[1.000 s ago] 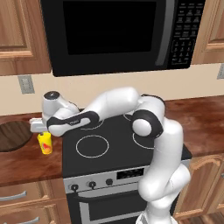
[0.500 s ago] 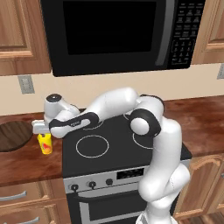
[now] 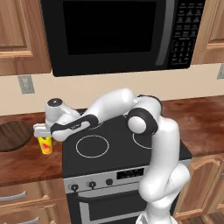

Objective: Pick the cup and bowl from the counter and place them on the counter next to the sink.

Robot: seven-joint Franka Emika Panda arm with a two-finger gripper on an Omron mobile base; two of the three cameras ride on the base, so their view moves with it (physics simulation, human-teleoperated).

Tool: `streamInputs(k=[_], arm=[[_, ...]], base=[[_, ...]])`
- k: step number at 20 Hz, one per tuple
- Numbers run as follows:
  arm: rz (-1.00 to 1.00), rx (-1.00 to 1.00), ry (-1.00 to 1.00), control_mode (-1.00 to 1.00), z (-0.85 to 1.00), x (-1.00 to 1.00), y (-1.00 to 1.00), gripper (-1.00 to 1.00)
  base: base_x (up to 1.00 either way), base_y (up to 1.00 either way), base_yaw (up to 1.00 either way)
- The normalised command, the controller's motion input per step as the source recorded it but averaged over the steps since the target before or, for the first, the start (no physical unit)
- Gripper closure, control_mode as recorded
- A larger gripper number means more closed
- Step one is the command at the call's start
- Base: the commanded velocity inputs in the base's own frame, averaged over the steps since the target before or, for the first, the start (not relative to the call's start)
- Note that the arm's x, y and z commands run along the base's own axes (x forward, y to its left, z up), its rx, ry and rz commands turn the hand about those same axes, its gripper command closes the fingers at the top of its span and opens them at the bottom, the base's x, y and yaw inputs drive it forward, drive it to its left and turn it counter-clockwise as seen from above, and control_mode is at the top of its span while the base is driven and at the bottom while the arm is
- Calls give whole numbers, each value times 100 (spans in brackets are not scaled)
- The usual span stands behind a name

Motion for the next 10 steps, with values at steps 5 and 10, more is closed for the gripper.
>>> streamInputs(k=[5,10], arm=[[0,0,0,-100,-30,4,0,-100],[0,0,0,-100,-26,3,0,-100]], base=[[0,0,0],[0,0,0]])
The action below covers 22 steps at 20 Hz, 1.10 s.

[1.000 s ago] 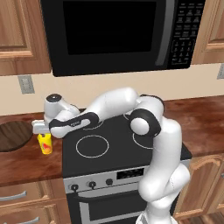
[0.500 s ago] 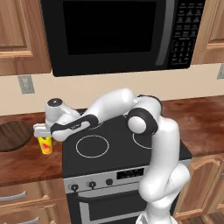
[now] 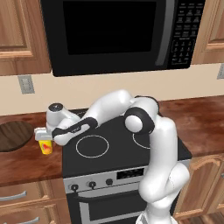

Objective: Pick the cup and bowl from the counter and place them on the counter next to the sink.

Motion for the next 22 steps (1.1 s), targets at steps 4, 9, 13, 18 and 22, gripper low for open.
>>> streamInputs(k=[4,9,13,18,22], arm=[[0,0,0,-100,0,0,1,-100],[0,0,0,-100,0,0,0,100],[0,0,0,-100,0,0,0,100],[0,0,0,-100,0,0,-4,100],[-1,0,0,-100,0,0,-24,100]], base=[[0,0,0],[0,0,0],[0,0,0],[0,0,0],[0,0,0]])
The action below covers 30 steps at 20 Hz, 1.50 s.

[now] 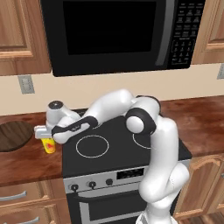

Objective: Pick the cup and bowl from the counter and place them on the counter next to the sink.

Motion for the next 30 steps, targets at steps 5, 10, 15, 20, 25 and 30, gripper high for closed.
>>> streamInputs(k=[5,10,15,20,25,30], arm=[[0,4,0,-100,12,-20,-27,100],[0,9,-4,-100,41,-45,-31,100],[0,10,-3,-100,52,-52,-42,100],[0,11,-2,-100,41,-41,-55,100],[0,9,-6,-100,41,-46,-53,100],[0,2,-5,-100,56,-40,-51,100]], base=[[0,0,0],[0,0,0],[0,0,0],[0,0,0],[0,0,0],[0,0,0]])
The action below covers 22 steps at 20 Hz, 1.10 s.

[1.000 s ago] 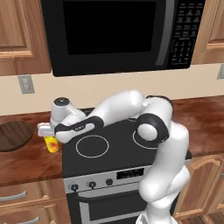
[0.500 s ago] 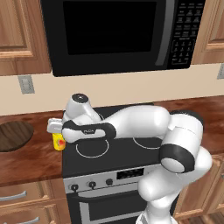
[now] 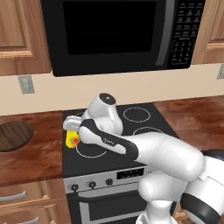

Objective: Pick the cup and bowl from the counter and place them on the counter next to the sink.

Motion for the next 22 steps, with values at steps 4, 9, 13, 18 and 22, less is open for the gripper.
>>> streamInputs(k=[4,9,13,18,22], arm=[[0,0,-1,-100,60,-32,-47,100],[0,0,0,-100,58,-24,-63,100],[0,0,0,-100,43,-26,-76,100],[0,0,0,-100,40,-16,-80,100],[0,-1,0,-100,28,-28,-72,100]], base=[[0,0,0],[0,0,0],[0,0,0],[0,0,0],[0,0,0]])
